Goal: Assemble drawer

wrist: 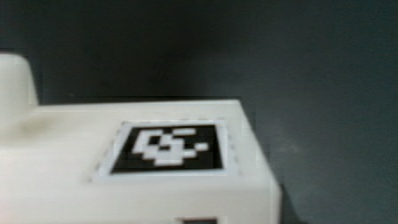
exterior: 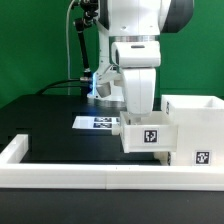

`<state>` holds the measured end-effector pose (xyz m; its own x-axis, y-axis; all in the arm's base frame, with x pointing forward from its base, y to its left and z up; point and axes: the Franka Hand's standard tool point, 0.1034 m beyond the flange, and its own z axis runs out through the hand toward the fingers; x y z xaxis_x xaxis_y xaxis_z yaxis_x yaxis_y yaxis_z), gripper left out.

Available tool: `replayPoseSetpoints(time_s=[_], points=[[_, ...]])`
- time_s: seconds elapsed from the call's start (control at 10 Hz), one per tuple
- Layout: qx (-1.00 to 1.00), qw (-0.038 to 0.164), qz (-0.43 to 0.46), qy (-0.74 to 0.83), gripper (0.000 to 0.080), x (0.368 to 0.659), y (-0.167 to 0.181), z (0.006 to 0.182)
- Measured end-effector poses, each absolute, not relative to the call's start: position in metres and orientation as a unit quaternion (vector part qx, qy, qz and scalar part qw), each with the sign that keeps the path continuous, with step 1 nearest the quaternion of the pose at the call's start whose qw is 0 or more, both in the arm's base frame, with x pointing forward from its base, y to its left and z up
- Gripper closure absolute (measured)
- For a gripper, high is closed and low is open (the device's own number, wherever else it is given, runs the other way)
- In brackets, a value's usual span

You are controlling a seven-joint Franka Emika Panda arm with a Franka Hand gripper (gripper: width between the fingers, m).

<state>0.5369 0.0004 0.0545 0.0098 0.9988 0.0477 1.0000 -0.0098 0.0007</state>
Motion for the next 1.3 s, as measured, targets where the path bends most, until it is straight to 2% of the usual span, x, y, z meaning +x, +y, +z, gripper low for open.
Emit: replayPoseSetpoints(time_s=[0.4, 1.1, 1.2, 1.3], points=[[-0.705, 0.015, -0.019, -0.709, 0.0755, 0.542, 0.013, 0.055], [-0.709, 0.010, -0.027, -0.705, 0.0755, 0.542, 0.015, 0.054], [-0.709, 0.010, -0.026, -0.704, 0.0575, 0.542, 0.015, 0.054], [-0.710, 0.011, -0.026, -0.704, 0.0440, 0.542, 0.014, 0.054]])
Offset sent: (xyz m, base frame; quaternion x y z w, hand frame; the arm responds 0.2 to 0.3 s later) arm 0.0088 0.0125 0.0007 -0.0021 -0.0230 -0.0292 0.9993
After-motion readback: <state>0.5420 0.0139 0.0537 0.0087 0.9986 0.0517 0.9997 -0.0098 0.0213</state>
